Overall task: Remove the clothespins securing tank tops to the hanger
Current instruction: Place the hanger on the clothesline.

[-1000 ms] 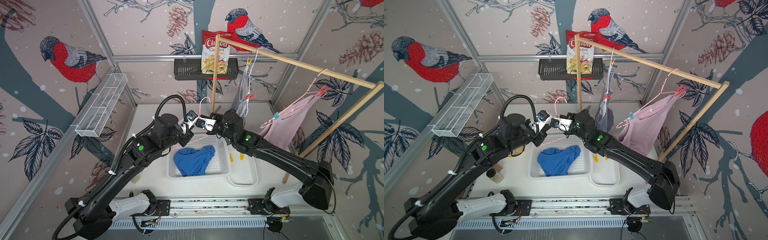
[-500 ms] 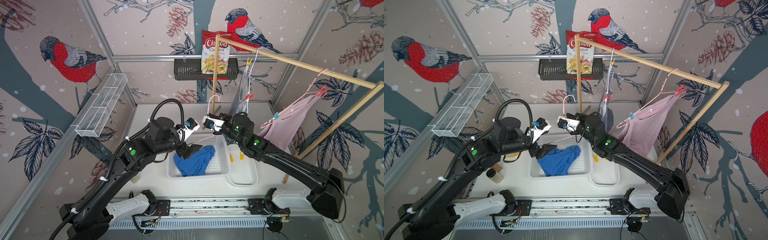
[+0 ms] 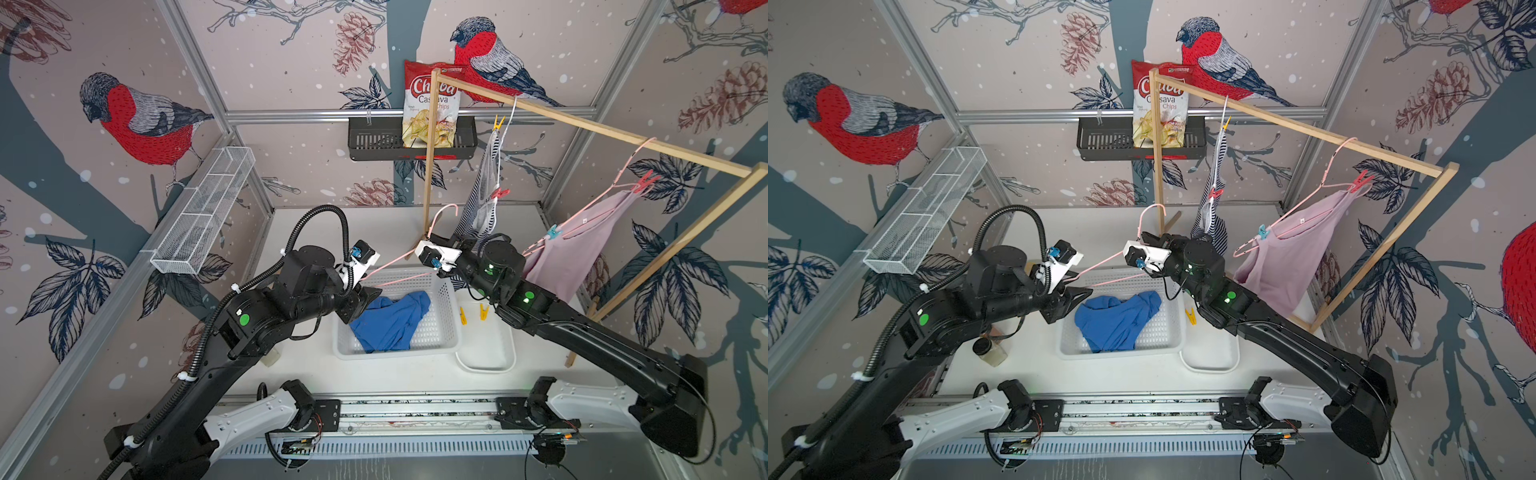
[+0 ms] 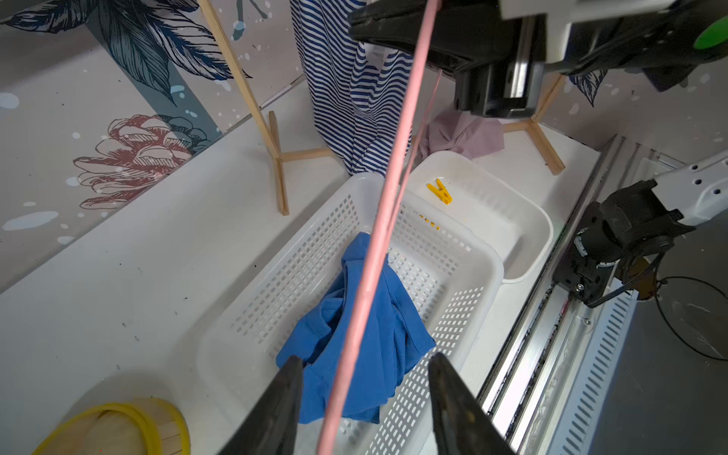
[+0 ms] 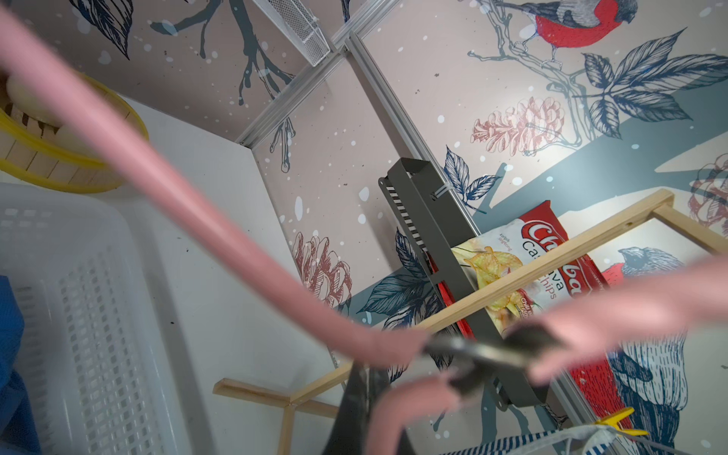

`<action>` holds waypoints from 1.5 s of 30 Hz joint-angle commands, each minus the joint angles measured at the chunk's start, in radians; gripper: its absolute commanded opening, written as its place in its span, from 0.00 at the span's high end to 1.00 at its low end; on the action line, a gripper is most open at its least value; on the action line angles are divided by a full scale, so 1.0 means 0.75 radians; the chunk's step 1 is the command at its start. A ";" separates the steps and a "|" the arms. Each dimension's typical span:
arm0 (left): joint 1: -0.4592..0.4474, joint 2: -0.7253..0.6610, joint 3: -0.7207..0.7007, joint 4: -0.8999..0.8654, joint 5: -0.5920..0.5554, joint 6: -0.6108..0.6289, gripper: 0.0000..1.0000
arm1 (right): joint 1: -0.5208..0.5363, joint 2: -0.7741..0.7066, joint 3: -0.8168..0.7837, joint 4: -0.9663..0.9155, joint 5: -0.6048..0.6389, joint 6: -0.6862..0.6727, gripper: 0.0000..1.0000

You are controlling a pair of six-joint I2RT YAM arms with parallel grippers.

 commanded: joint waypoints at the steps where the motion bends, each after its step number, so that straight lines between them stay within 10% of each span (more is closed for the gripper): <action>1: 0.000 0.003 -0.005 -0.079 -0.044 -0.044 0.73 | -0.006 -0.026 -0.014 0.035 0.057 0.017 1.00; 4: 0.000 0.008 -0.003 -0.089 -0.046 -0.044 1.00 | -0.006 -0.025 -0.018 0.041 0.067 0.022 1.00; 9: 0.000 -0.028 0.003 -0.028 0.014 -0.058 1.00 | -0.007 -0.009 -0.004 0.054 0.037 0.050 0.76; 15: 0.000 -0.135 0.011 0.090 0.053 -0.087 1.00 | -0.003 0.010 0.020 0.056 -0.007 0.057 0.96; 17: 0.000 -0.154 0.018 0.102 0.046 -0.083 0.86 | 0.000 0.010 0.021 0.054 -0.030 0.058 1.00; 20: -0.001 -0.152 0.025 0.115 -0.015 -0.083 0.39 | 0.016 0.004 0.021 0.043 -0.049 0.058 1.00; 25: -0.001 -0.118 0.031 0.140 -0.077 -0.069 0.02 | 0.037 -0.015 0.015 0.001 -0.073 0.053 1.00; 45: 0.000 -0.038 0.054 -0.034 0.078 0.149 0.05 | 0.079 -0.190 -0.187 -0.086 0.043 0.067 1.00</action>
